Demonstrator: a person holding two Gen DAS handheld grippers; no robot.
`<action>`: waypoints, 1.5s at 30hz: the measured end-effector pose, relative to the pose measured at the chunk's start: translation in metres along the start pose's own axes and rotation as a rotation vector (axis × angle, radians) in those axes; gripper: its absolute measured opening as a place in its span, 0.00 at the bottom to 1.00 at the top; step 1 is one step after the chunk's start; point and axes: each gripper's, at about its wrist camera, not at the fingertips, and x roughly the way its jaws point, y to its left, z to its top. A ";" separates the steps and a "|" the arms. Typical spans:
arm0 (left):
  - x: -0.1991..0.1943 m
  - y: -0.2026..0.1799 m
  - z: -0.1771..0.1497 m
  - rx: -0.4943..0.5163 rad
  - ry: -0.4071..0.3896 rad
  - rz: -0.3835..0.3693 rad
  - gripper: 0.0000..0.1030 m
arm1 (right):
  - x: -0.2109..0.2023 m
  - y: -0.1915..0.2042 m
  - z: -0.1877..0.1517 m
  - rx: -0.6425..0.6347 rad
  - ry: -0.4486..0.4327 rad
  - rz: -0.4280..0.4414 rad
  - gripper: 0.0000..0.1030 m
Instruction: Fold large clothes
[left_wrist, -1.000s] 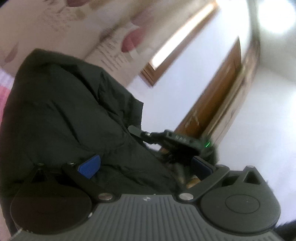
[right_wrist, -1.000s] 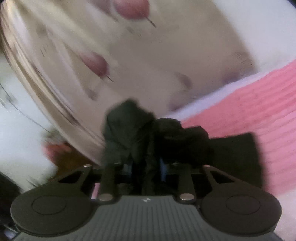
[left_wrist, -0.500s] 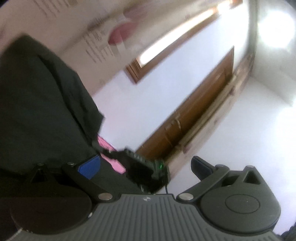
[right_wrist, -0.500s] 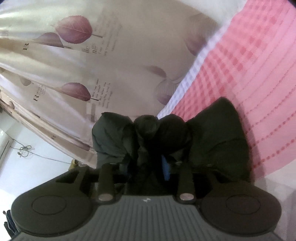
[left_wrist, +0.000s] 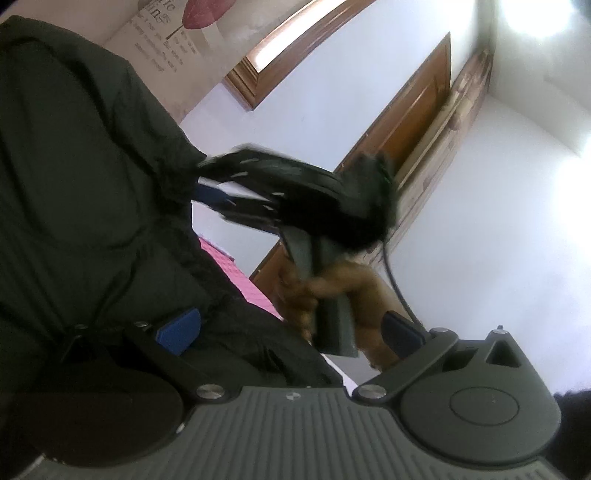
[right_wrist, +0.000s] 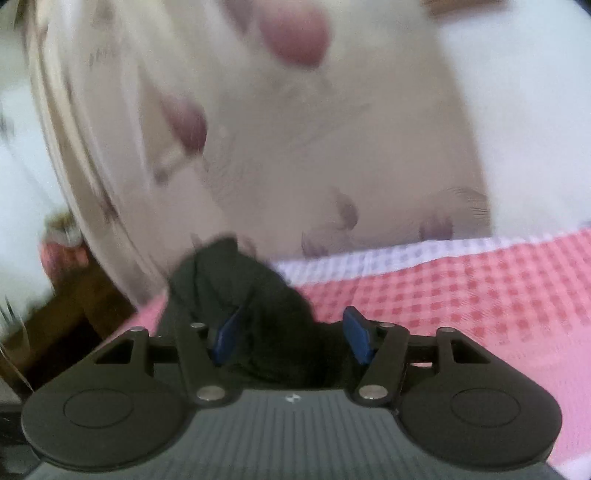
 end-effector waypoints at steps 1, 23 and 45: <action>0.000 0.001 0.000 0.002 0.001 0.002 1.00 | 0.010 0.005 0.000 -0.026 0.028 -0.020 0.13; -0.005 0.013 -0.001 -0.115 -0.044 -0.053 1.00 | -0.130 0.006 -0.103 0.121 -0.050 -0.103 0.85; -0.080 -0.002 -0.001 -0.107 -0.062 0.066 0.92 | -0.107 0.002 -0.169 0.197 0.052 -0.112 0.17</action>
